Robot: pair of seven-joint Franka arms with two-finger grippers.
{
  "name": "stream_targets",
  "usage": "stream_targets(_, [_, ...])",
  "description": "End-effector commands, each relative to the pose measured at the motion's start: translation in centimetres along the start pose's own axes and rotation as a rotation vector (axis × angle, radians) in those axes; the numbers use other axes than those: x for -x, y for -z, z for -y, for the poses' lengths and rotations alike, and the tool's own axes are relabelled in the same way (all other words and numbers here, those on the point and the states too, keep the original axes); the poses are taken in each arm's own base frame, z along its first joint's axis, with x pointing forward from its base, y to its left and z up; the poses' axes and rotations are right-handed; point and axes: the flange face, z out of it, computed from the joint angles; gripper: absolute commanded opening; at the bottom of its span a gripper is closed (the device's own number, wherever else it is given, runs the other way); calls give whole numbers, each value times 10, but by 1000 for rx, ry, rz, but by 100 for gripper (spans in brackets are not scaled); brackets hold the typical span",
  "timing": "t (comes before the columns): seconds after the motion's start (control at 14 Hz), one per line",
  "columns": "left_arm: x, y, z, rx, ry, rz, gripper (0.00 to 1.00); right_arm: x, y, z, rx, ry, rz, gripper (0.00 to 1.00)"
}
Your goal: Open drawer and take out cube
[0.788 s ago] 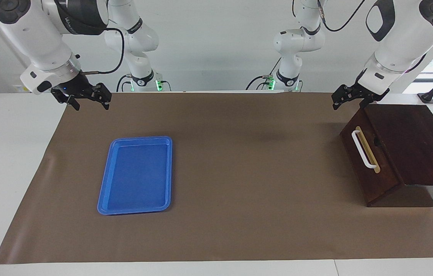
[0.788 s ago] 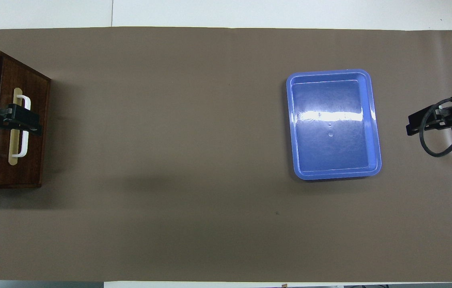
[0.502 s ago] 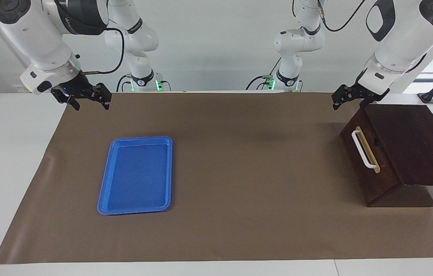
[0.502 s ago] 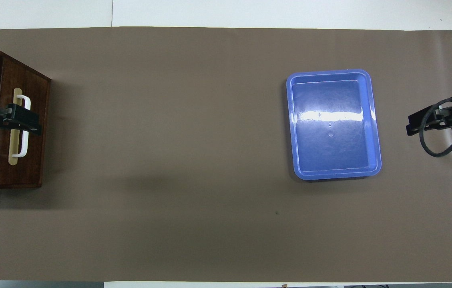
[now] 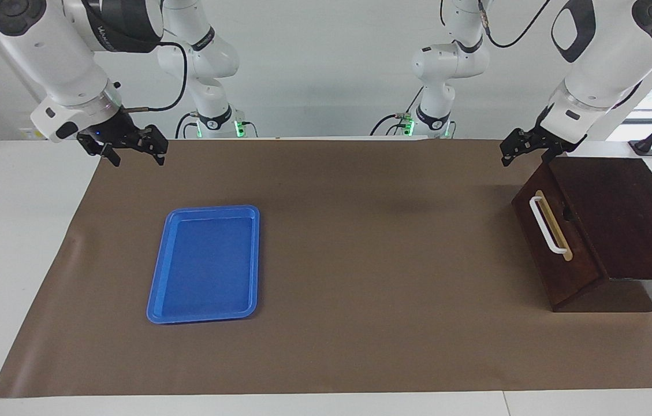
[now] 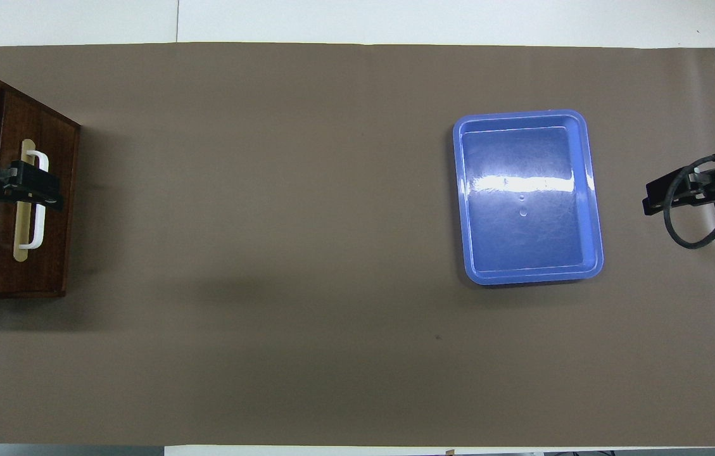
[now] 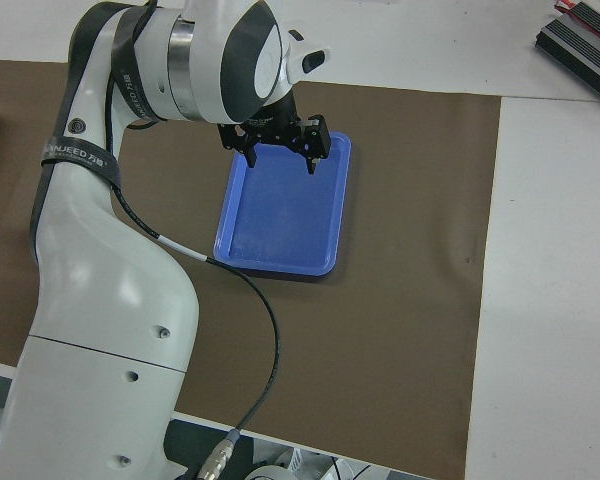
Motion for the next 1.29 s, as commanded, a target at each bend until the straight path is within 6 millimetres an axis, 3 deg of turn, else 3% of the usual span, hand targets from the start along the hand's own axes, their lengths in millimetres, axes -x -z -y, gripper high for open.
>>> stream_targets(0.0, [6,-19,-14,-113,-21,-63,100,8,1,-6,20,14,5,100])
stream_targets(0.07, [4,-37,-26,-149,-48,-66,100,7,2,-6,18,8,1,100])
stream_targets(0.29, [-7,-82,-28,-273,-106,-90,100,6,2,-10,19,8,-8,100])
stream_targets(0.5, [-19,-128,-16,-329,-139,-102,100,10,4,-13,18,-1,1,100])
stream_targets(0.64, [-23,-153,-5,-368,-161,-107,100,11,4,-31,0,-19,-5,100])
stream_targets(0.86, [-35,-174,5,-374,-175,-132,100,5,5,-28,-2,-113,-54,100])
stream_targets(0.93, [-35,-181,13,-372,-168,-133,100,3,3,-24,-6,-219,-56,100])
stream_targets(1.22, [-41,-204,13,-379,-201,-144,100,-20,-13,0,-63,-517,-62,100])
